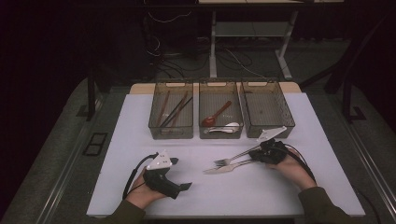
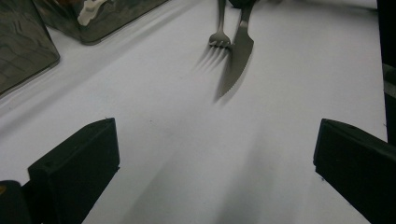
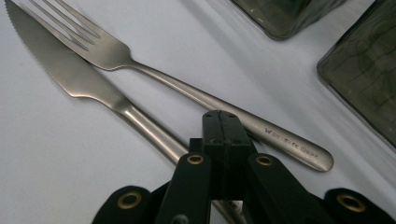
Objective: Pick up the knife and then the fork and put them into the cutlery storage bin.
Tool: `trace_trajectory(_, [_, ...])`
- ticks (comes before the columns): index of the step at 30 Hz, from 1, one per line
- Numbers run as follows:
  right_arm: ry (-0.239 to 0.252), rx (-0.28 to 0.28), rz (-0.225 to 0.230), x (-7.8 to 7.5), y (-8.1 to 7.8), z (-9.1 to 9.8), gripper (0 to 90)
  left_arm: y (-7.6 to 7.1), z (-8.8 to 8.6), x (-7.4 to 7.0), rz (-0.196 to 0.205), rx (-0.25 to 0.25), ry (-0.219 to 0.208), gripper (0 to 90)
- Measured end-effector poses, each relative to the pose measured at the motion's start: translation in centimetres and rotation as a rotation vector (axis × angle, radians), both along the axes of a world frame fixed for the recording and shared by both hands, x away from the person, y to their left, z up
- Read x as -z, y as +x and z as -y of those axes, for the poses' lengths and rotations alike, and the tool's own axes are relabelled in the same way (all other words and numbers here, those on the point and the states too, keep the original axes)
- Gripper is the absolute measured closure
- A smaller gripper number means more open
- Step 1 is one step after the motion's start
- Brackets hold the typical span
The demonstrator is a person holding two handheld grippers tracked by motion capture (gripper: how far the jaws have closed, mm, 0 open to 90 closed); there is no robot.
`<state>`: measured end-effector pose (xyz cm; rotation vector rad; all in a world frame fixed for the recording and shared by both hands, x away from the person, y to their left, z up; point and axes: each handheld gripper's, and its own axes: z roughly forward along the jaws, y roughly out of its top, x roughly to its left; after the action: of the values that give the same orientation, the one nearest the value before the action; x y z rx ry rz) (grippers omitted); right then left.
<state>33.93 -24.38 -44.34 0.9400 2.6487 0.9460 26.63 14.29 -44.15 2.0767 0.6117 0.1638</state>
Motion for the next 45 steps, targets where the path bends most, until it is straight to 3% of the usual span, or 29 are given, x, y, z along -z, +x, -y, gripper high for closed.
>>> trace_trajectory(10, [-0.007,-0.051,-0.027,-0.2,-0.6,0.2,89.5,0.0,0.0,0.0,-0.001,0.002,-0.003,0.0])
trace_trajectory(29, [-0.044,-0.163,-0.085,-0.7,-3.1,0.2,89.5,-0.1,0.0,-0.1,-0.001,0.005,-0.003,0.0])
trace_trajectory(36, [-0.07,-0.215,-0.08,-0.8,-3.8,0.1,89.5,0.0,0.0,-0.1,-0.001,0.007,-0.002,0.0])
trace_trajectory(42, [-0.072,-0.208,-0.089,-0.9,-3.9,0.1,89.2,-0.1,0.1,-0.1,0.0,0.01,-0.002,0.0])
trace_trajectory(45, [-0.067,-0.174,-0.091,-1.2,-3.8,0.2,78.6,-0.1,0.0,-0.1,0.0,0.009,-0.005,0.0])
